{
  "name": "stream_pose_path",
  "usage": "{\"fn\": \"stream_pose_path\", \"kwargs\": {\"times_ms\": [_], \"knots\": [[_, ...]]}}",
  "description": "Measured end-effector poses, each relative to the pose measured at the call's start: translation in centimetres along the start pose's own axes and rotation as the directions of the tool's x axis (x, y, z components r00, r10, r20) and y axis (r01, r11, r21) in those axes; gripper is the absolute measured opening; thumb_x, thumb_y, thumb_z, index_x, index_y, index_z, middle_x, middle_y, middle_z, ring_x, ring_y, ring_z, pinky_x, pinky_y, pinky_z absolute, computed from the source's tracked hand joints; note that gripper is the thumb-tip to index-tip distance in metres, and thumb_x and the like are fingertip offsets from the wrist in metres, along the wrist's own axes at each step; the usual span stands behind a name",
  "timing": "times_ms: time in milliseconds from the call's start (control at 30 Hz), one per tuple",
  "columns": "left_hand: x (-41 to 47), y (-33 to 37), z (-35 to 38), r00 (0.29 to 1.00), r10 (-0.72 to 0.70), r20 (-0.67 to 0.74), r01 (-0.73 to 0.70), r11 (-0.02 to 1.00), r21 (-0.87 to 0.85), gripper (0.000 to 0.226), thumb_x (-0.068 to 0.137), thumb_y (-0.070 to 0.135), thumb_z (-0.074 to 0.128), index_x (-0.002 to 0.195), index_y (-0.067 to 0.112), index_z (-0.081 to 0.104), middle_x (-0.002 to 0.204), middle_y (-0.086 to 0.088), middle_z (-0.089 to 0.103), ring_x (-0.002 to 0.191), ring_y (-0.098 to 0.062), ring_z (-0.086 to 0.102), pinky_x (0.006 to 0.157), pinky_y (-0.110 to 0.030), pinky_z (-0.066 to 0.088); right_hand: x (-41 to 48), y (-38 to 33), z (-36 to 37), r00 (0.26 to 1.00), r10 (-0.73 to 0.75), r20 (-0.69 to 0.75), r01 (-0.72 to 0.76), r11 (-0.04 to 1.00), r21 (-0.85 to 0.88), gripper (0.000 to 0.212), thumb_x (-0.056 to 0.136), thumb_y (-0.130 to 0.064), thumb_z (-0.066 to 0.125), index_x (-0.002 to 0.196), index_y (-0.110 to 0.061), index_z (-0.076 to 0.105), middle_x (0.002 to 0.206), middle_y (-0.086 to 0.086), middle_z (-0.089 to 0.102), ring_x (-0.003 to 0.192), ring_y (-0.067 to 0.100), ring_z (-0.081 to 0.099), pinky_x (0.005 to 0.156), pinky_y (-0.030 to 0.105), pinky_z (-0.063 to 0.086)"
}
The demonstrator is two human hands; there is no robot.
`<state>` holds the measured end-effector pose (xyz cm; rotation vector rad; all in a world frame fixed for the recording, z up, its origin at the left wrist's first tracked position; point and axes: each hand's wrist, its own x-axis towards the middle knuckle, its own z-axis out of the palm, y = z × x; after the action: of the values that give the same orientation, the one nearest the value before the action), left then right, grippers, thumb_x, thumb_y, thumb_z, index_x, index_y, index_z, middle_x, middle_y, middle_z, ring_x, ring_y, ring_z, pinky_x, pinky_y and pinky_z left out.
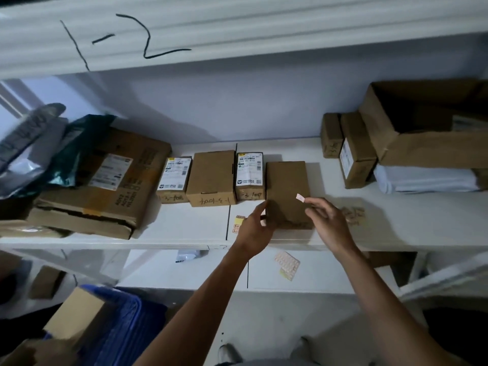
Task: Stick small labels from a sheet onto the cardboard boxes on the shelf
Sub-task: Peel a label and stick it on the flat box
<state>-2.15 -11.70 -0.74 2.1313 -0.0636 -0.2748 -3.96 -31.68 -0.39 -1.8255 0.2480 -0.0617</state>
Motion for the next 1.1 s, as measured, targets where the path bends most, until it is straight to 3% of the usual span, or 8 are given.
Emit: {"fn": "stream_pose_path", "kwargs": {"times_ms": [200,367,567,667,800,900,1100], "knots": [[0.1,0.7,0.4,0.993,0.075,-0.089,-0.067,0.994,0.086,0.053,0.090,0.017,0.064,0.141,0.018,0.052,0.140,-0.006,0.057,0.127,-0.026,0.056,0.102,-0.038,0.051,-0.1,-0.6,0.0,0.999,0.030,-0.013,-0.029,0.998,0.048,0.022,0.097,-0.016,0.063,0.112,-0.029,0.073,0.110,-0.011,0.072,0.106,0.006,0.065,0.085,0.020,0.045],[0.1,1.5,1.3,0.986,0.149,-0.077,-0.125,0.958,0.257,0.071,0.084,0.031,0.074,0.147,0.017,0.044,0.156,-0.008,0.036,0.136,-0.030,0.042,0.109,-0.037,0.041,-0.2,-0.7,-0.1,0.996,0.067,-0.060,-0.062,0.995,0.080,0.021,0.097,-0.016,0.062,0.108,-0.031,0.074,0.103,-0.013,0.072,0.098,0.004,0.064,0.078,0.022,0.045],[0.3,-0.1,1.4,0.975,0.184,-0.122,-0.159,0.969,0.190,0.069,0.081,0.024,0.078,0.143,0.013,0.049,0.152,-0.005,0.044,0.134,-0.026,0.050,0.106,-0.037,0.048,0.1,-0.9,-0.6,0.990,0.060,-0.126,-0.051,0.996,0.074,0.013,0.095,-0.016,0.067,0.096,-0.027,0.075,0.102,-0.007,0.074,0.097,0.006,0.065,0.078,0.019,0.045],[0.4,-0.9,1.3,0.957,0.237,-0.165,-0.202,0.958,0.202,0.060,0.083,0.029,0.076,0.138,0.017,0.056,0.149,-0.006,0.050,0.133,-0.026,0.052,0.103,-0.041,0.051,0.6,-1.1,-0.7,0.985,0.088,-0.146,-0.080,0.995,0.056,0.007,0.093,-0.019,0.070,0.089,-0.019,0.076,0.086,-0.001,0.073,0.081,0.011,0.064,0.073,0.024,0.047],[0.1,-0.7,1.1,0.883,0.438,-0.167,-0.364,0.865,0.344,0.043,0.088,0.023,0.071,0.130,0.020,0.063,0.145,-0.002,0.054,0.129,-0.027,0.052,0.095,-0.039,0.053,1.6,-0.7,-1.0,0.981,0.176,-0.084,-0.176,0.984,0.005,0.014,0.089,-0.021,0.070,0.082,-0.012,0.076,0.065,-0.004,0.068,0.063,0.014,0.061,0.069,0.034,0.048],[0.0,-0.2,1.7,0.788,0.606,-0.104,-0.522,0.749,0.408,0.041,0.087,0.012,0.068,0.128,0.014,0.066,0.135,-0.003,0.063,0.122,-0.023,0.057,0.097,-0.038,0.053,1.9,-0.5,-1.5,0.973,0.222,-0.061,-0.222,0.975,0.004,0.016,0.090,-0.016,0.068,0.082,-0.004,0.074,0.062,0.000,0.065,0.057,0.016,0.057,0.061,0.031,0.046],[-0.3,0.4,3.5,0.742,0.671,-0.002,-0.611,0.677,0.410,0.037,0.091,0.010,0.063,0.128,0.012,0.065,0.135,-0.002,0.064,0.123,-0.019,0.060,0.094,-0.029,0.052,1.9,-0.6,-2.4,0.970,0.241,-0.022,-0.242,0.970,-0.015,0.022,0.092,-0.012,0.064,0.084,0.006,0.073,0.067,0.008,0.065,0.057,0.017,0.056,0.054,0.024,0.047]]}}
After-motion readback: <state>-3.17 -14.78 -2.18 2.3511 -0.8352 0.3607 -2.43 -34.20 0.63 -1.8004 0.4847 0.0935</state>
